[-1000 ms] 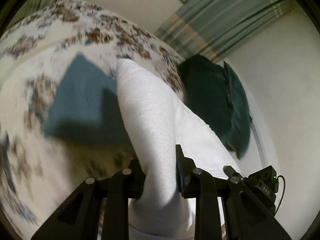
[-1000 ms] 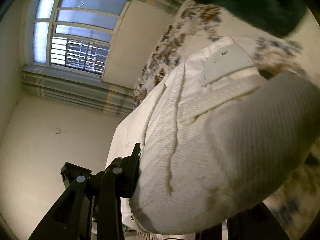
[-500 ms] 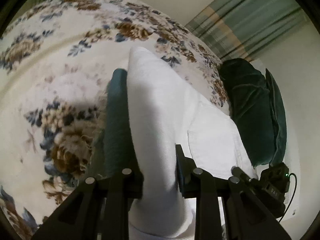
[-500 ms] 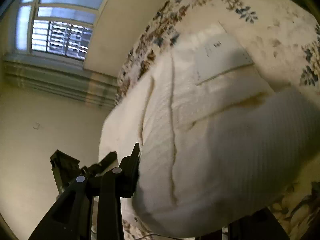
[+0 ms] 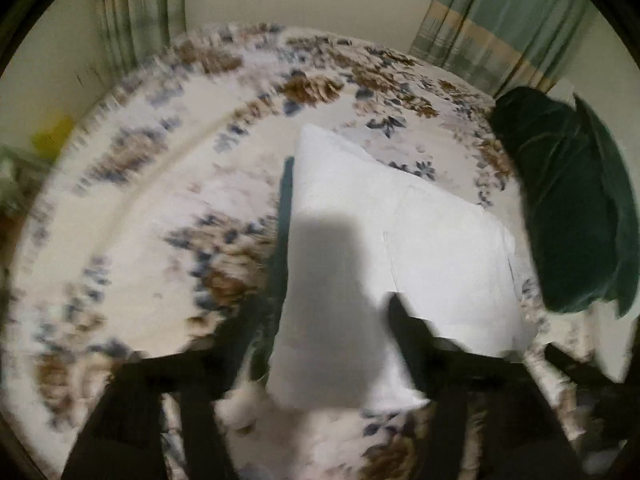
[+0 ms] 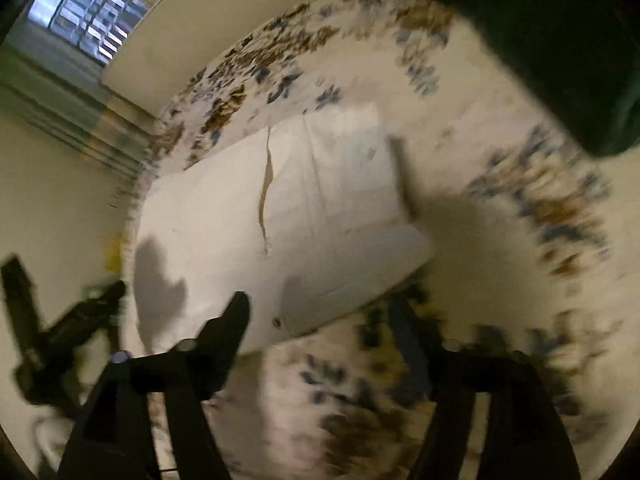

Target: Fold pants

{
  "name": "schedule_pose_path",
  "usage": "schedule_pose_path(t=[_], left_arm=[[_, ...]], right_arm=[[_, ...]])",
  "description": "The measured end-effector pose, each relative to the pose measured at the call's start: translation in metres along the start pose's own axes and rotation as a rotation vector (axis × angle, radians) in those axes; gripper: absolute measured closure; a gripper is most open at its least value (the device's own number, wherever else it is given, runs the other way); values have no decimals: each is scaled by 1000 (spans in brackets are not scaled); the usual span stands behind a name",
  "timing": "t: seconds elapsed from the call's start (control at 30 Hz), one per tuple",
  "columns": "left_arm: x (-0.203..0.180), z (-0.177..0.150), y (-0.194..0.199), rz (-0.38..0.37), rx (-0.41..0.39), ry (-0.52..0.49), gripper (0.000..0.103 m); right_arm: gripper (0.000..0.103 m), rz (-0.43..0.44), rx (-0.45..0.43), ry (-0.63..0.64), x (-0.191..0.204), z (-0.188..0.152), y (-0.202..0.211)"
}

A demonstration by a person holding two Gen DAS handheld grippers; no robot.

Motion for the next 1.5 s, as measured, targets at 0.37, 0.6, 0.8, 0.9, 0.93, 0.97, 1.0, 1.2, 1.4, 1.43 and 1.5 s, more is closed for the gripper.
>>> schedule_pose_path(t=[0.37, 0.6, 0.8, 0.9, 0.93, 0.97, 1.0, 1.2, 1.4, 1.43, 1.5], left_arm=[[-101, -41, 139, 179, -155, -91, 10], [-160, -82, 231, 175, -239, -111, 10], [-198, -120, 306, 168, -300, -120, 10], [-215, -137, 338, 167, -326, -128, 10], [-220, -142, 350, 170, -337, -129, 10], [-224, -146, 358, 167, -344, -130, 10], [-229, -151, 371, 171, -354, -134, 10], [-247, -172, 418, 162, -397, -147, 10], [-256, -188, 448, 162, -420, -154, 10], [-259, -192, 452, 164, -420, -160, 10], [-261, -198, 457, 160, -426, -158, 10]], right_arm=[[1, -231, -254, 174, -14, -34, 193], [1, -197, -360, 194, -37, -84, 325], [1, -159, -447, 232, -59, -136, 431], [1, -141, -490, 249, -68, -161, 479], [1, -136, -501, 252, -71, -167, 491], [1, -131, -514, 257, -74, -174, 507], [1, -128, -533, 261, -77, -183, 525], [1, -130, -595, 258, -94, -219, 600], [1, -119, -615, 253, -102, -247, 648], [1, -120, -621, 255, -102, -247, 651], [1, -115, -635, 254, -102, -253, 663]])
Point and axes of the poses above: each gripper's, at about its wrist camera, not at the fingertips, and y roughly against the way its jaws point, x to its left, z to its top, the point moved 3 cm from there along -y, roughly the way its jaws point, and after that the axes turned 13 degrees about -z, right-handed, at the moved point
